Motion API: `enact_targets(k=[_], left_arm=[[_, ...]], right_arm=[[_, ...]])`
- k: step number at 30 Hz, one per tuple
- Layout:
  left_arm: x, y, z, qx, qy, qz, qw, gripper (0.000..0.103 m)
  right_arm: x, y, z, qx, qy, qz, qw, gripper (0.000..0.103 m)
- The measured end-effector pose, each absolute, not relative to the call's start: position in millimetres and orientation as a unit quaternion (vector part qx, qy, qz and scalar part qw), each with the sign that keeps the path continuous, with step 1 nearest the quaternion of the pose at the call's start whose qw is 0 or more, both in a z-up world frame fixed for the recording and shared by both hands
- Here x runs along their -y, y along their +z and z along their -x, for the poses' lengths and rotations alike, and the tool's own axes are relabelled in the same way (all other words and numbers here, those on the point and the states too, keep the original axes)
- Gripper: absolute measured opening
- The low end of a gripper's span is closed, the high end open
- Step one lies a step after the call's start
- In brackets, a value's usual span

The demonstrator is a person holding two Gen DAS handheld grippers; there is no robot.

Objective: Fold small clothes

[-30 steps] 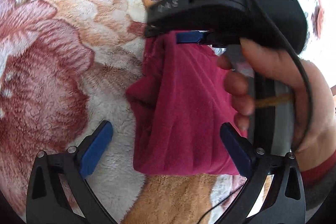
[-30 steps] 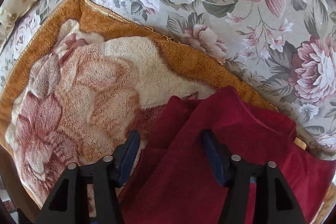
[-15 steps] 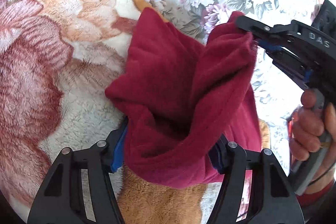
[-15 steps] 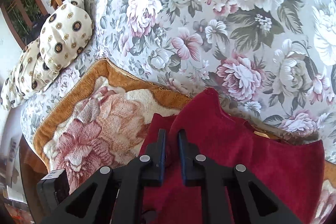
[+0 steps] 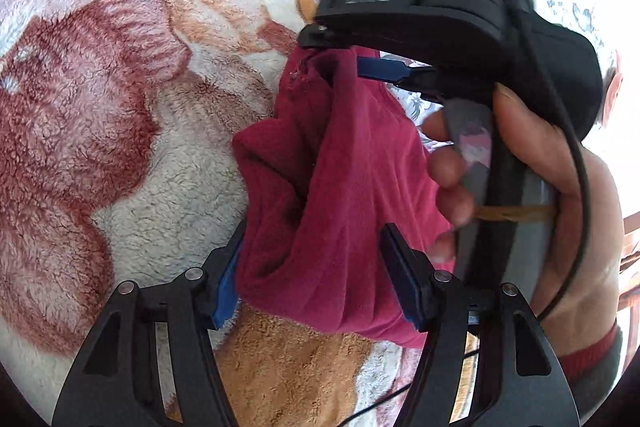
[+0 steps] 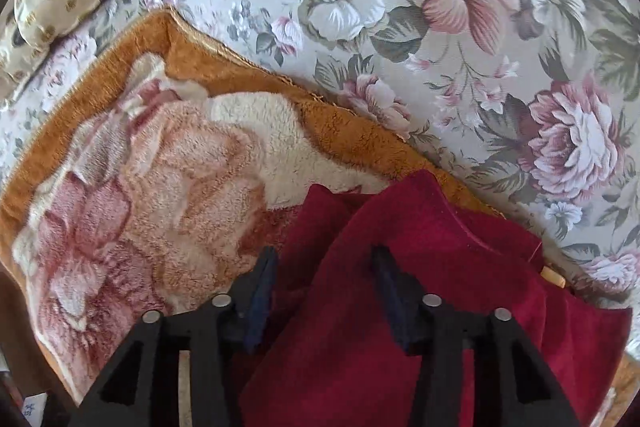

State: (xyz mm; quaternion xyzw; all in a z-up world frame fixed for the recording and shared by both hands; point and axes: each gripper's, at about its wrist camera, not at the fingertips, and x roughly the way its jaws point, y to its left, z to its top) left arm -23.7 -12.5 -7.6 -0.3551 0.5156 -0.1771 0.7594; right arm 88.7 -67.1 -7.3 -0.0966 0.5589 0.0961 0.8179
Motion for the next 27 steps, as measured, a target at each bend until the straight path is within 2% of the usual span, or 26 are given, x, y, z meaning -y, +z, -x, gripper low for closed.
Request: enact_targets(k=[2, 5, 7, 9, 10, 11, 12, 14, 22, 27], left_arm=[[10, -11, 22, -0.515, -0.179, 0.369, 0.753, 0.066], [8, -11, 25, -0.510, -0.172, 0.378, 0.753, 0.066], [7, -10, 28, -0.505, -0.174, 0.385, 0.753, 0.071], [11, -8, 27, -0.504, -0.180, 0.374, 0.758, 0.075], [14, -6, 27, -0.502, -0.184, 0.360, 0.764, 0.075], [17, -4, 28, -0.496, -0.193, 0.351, 0.771, 0.073], [20, -3, 28, -0.491, -0.207, 0.351, 0.770, 0.056], [27, -1, 26, -0.494, -0.233, 0.351, 0.761, 0.036], [74, 72, 62, -0.417, -0.342, 0.278, 0.795, 0.034], [139, 85, 82, -0.422, -0.417, 0.213, 0.776, 0.034]], right_arm=[[60, -17, -95, -0.576, 0.078, 0.117, 0.805, 0.063], [43, -32, -98, -0.581, 0.067, 0.181, 0.791, 0.069], [41, -32, -98, -0.577, 0.075, 0.190, 0.791, 0.068], [49, -27, -96, -0.575, 0.092, 0.174, 0.794, 0.052], [55, -21, -92, -0.566, 0.091, 0.171, 0.801, 0.035], [61, -15, -87, -0.558, 0.100, 0.162, 0.808, 0.023], [67, -7, -80, -0.544, 0.107, 0.156, 0.817, 0.021], [84, 11, -64, -0.518, 0.118, 0.130, 0.837, 0.017], [210, 113, 4, -0.417, 0.111, -0.015, 0.902, 0.015], [297, 133, 52, -0.400, 0.069, -0.061, 0.912, 0.014]])
